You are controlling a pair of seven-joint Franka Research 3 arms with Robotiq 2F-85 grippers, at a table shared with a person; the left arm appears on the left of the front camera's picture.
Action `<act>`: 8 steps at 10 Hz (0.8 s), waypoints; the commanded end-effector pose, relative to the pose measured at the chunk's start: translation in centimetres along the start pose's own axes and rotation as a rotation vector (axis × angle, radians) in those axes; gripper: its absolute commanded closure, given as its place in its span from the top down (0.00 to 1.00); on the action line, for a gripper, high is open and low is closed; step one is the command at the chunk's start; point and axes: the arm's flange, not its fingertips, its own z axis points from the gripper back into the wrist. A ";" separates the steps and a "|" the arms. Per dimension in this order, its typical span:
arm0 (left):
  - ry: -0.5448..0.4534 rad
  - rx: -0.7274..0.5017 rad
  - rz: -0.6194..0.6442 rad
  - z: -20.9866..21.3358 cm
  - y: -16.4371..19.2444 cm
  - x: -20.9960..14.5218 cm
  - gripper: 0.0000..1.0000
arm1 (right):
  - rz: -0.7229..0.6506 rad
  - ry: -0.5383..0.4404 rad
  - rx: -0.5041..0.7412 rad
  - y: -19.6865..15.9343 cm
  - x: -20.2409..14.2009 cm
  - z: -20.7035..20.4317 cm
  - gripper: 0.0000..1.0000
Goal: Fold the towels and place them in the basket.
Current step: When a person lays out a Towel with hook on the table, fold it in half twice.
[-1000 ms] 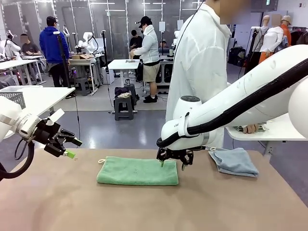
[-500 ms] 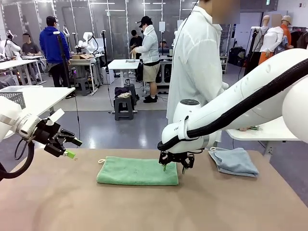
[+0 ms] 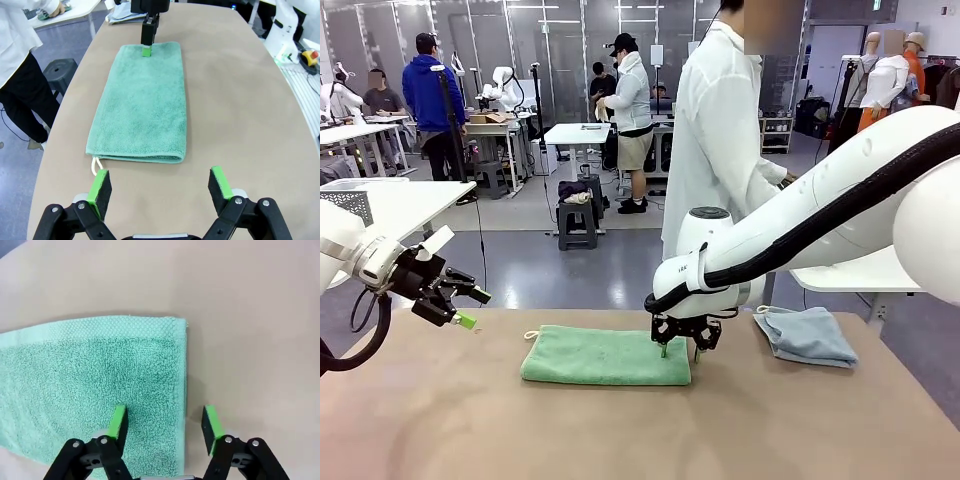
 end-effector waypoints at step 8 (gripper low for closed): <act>0.002 0.002 -0.001 0.0 0.0 0.0 0.98 | -0.027 0.031 -0.076 1.9 0.9 -0.9 0.22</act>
